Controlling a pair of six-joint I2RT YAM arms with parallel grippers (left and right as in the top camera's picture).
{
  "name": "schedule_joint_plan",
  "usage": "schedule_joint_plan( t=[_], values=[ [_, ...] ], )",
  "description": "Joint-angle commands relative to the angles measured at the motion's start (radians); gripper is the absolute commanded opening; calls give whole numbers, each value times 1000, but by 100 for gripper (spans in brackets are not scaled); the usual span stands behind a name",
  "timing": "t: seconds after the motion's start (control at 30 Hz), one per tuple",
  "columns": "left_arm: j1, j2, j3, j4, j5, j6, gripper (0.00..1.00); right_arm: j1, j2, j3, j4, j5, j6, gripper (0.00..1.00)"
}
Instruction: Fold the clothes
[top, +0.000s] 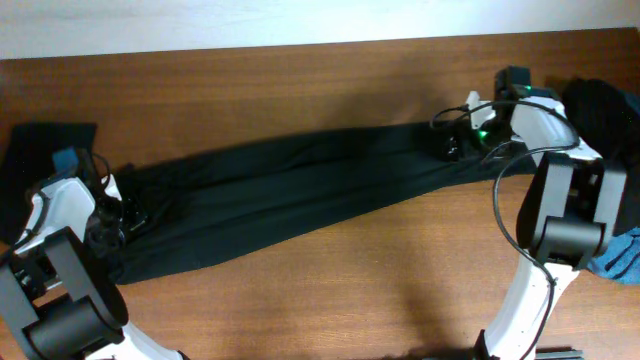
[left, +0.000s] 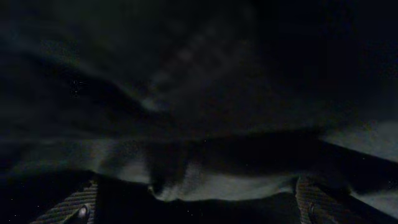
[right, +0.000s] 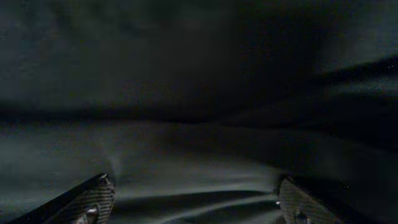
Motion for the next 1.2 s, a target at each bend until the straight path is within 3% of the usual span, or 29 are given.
schedule_joint_plan(
  t=[0.0,0.13,0.5,0.83,1.17],
  values=[
    [61,0,-25,13,-137,-12,99,-97,36,-33,11,168,2,95],
    [65,0,-10,16,-137,-12,99,-129,35,13,-11,159,3,100],
    [39,-32,258,-159,-105,-12,99,-149,35,381,-314,189,78,99],
    [-90,-69,274,-165,-102,23,99,-163,36,308,-301,159,84,99],
    [-164,-69,274,-165,-102,55,99,-167,36,124,-93,148,45,98]
  ],
)
